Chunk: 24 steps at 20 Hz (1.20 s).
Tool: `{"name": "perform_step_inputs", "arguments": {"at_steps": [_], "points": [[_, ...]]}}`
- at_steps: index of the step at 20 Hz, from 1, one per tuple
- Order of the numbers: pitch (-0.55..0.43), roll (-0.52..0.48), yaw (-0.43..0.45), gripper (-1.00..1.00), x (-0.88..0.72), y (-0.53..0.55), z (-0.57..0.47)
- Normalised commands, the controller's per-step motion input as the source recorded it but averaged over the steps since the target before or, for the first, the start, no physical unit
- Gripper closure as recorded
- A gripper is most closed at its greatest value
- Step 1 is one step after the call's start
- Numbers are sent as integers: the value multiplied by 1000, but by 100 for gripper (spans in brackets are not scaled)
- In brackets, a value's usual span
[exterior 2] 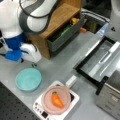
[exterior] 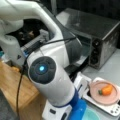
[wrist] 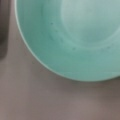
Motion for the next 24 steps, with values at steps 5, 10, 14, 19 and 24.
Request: {"name": "perform_step_inputs", "arguments": {"at_steps": [5,10,14,19,24], "points": [[190,298,147,-100,428,-487,65],[187,294,163,-100,410,-414,63],[192,289,165,-100,342,-320,128],[181,276,160,-100,310,-297,128],[172,267,154,-100,306,-302,117]]}}
